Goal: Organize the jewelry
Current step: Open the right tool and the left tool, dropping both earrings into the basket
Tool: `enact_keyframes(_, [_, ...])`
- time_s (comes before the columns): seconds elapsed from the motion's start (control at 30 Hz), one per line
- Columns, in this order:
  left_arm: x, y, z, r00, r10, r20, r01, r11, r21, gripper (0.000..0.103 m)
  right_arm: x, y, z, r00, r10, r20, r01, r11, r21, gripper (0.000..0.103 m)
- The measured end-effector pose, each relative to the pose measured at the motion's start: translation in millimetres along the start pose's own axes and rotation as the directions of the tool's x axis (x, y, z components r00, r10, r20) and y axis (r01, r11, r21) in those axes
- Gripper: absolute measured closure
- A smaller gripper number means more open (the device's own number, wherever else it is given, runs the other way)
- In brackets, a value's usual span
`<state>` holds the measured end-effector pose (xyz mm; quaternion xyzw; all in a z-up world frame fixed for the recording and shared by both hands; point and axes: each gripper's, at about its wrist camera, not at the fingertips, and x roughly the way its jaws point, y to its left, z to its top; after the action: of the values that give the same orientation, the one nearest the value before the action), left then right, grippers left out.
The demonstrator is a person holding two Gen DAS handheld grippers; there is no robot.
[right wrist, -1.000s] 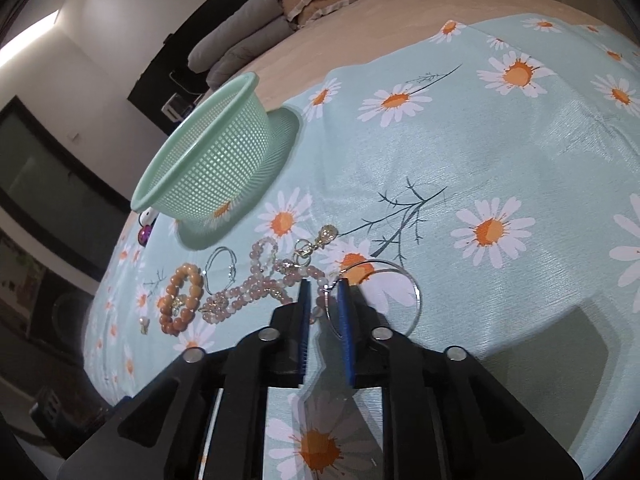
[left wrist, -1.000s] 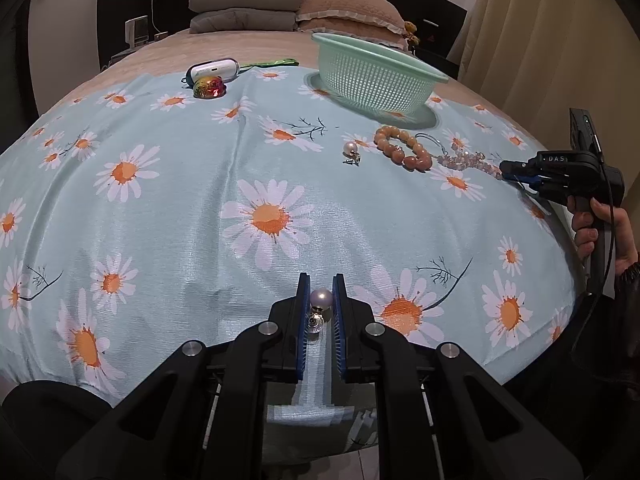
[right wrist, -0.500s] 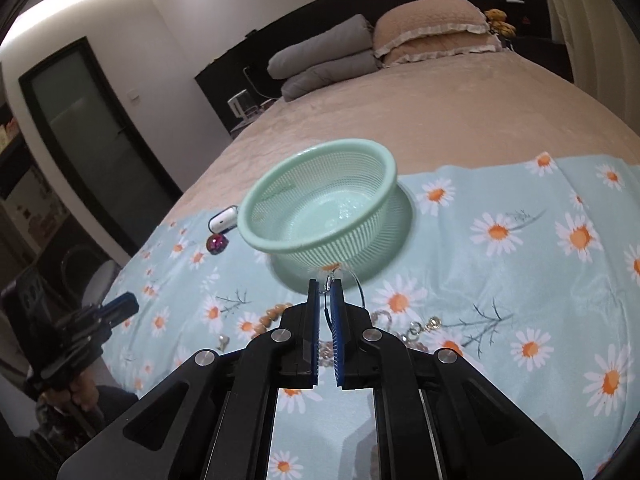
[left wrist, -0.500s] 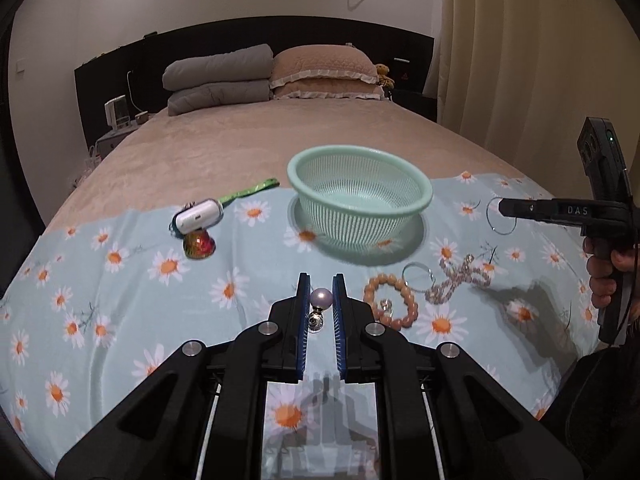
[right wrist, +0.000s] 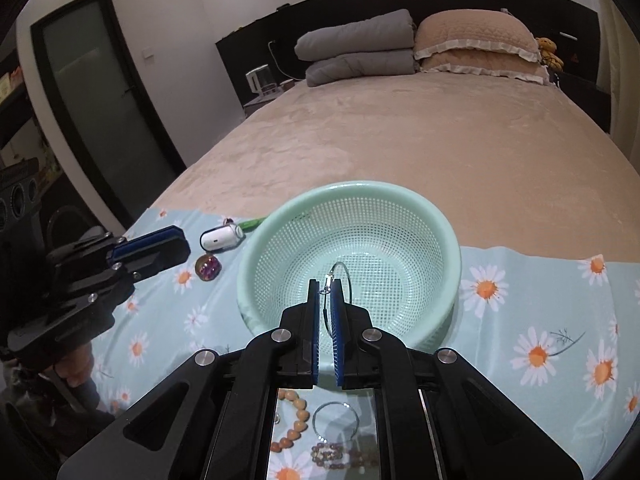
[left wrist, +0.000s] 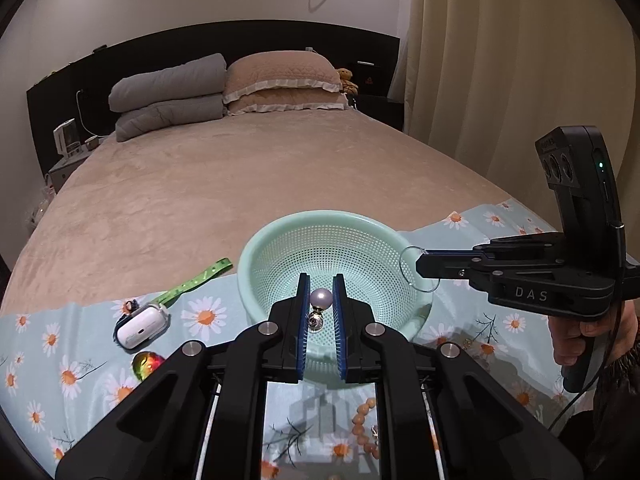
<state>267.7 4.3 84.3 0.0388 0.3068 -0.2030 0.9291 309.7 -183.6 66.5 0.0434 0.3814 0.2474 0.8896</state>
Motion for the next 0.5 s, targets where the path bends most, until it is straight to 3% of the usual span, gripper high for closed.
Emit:
enact_keyframes(0.13, [41, 1, -2, 0.998, -0.015, -0.054, 0.017, 0.999, 0.032, 0.091, 31, -19, -6, 0.999, 0.009, -0.048, -0.008, 1.000, 0.011, 0.094])
enact_keyframes(0.2, [54, 6, -5, 0.997, -0.028, -0.066, 0.029, 1.000, 0.004, 0.091, 39, -30, -10, 0.998, 0.043, -0.050, -0.041, 0.998, 0.044, 0.093])
enact_keyframes(0.23, [57, 9, -7, 0.997, -0.048, -0.065, 0.047, 0.999, -0.018, 0.083, 40, -36, -12, 0.997, 0.057, -0.046, -0.053, 0.996, 0.071, 0.093])
enact_keyframes(0.27, [57, 12, -9, 0.996, -0.071, -0.059, 0.069, 0.997, -0.035, 0.063, 40, -41, -13, 0.998, 0.040, -0.038, -0.037, 0.995, 0.088, 0.087])
enact_keyframes(0.33, [54, 14, -12, 0.998, -0.037, -0.041, 0.036, 0.999, -0.033, 0.036, 36, -49, -13, 1.000, -0.027, -0.005, 0.028, 0.994, 0.109, 0.062])
enact_keyframes(0.37, [51, 13, -14, 1.000, -0.015, -0.021, 0.015, 1.000, -0.024, 0.035, 31, -53, -14, 0.998, -0.050, 0.027, 0.046, 0.990, 0.130, 0.041])
enact_keyframes(0.4, [47, 13, -14, 1.000, -0.001, -0.008, 0.001, 1.000, -0.014, 0.034, 25, -56, -15, 0.996, -0.062, 0.065, 0.051, 0.987, 0.155, 0.034])
enact_keyframes(0.47, [43, 14, -14, 1.000, 0.018, -0.003, -0.018, 1.000, -0.003, 0.018, 17, -60, -15, 0.993, -0.048, 0.111, 0.025, 0.980, 0.196, 0.029])
enact_keyframes(0.5, [40, 14, -14, 1.000, 0.020, 0.014, -0.020, 1.000, -0.005, 0.018, 14, -61, -14, 0.992, -0.043, 0.115, 0.018, 0.977, 0.211, 0.026])
